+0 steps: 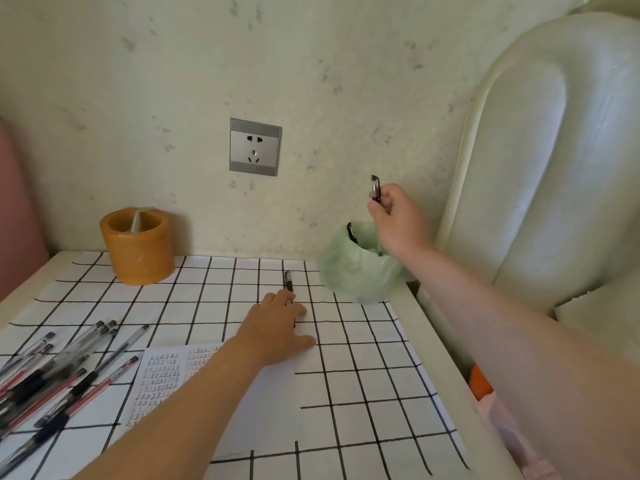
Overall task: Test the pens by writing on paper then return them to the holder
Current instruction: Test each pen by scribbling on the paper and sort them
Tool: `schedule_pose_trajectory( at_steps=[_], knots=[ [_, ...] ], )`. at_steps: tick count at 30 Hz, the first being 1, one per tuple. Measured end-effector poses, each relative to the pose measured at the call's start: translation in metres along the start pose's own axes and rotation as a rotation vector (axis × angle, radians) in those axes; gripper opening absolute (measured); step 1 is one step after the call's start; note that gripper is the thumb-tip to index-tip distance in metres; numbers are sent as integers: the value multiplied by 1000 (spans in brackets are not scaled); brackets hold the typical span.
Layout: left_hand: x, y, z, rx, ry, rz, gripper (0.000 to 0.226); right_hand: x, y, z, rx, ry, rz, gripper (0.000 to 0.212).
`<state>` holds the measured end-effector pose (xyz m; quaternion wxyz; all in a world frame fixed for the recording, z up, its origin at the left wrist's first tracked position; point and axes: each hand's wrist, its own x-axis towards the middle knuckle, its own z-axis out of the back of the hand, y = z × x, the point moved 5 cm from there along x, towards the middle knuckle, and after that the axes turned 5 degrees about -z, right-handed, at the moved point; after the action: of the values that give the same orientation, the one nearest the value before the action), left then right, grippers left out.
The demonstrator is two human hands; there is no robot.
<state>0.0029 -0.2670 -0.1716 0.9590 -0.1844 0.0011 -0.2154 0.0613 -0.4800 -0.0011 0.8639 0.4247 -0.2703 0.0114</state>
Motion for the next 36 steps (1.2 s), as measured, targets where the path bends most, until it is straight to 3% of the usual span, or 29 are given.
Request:
schedule_pose_trajectory(
  at_steps=[4,7,9,13,16,21,26,36],
  knots=[
    [3,5,0,-40,-22,-1,62,18,-3,-11,-5,-44,-23,4],
    [3,5,0,-56,-35,-5,61,23,-16,-29,-262,102,-41,1],
    [3,4,0,-61,-42,-9,61,19,-29,-39,-418,204,-80,10],
    [3,2,0,-52,-29,-12,63,10,-47,-48,-554,326,-152,23],
    [2,1,2,-48,-17,-13,65,7,-44,-44,-524,299,-145,19],
    [-5,-1,18,-101,-57,-5,64,-9,-3,-50,-454,235,25,14],
    [-27,9,48,-107,-147,32,52,-58,42,-90,-330,405,89,11],
    [-132,98,110,22,-138,247,22,-169,118,-181,-294,717,177,16]
  ],
)
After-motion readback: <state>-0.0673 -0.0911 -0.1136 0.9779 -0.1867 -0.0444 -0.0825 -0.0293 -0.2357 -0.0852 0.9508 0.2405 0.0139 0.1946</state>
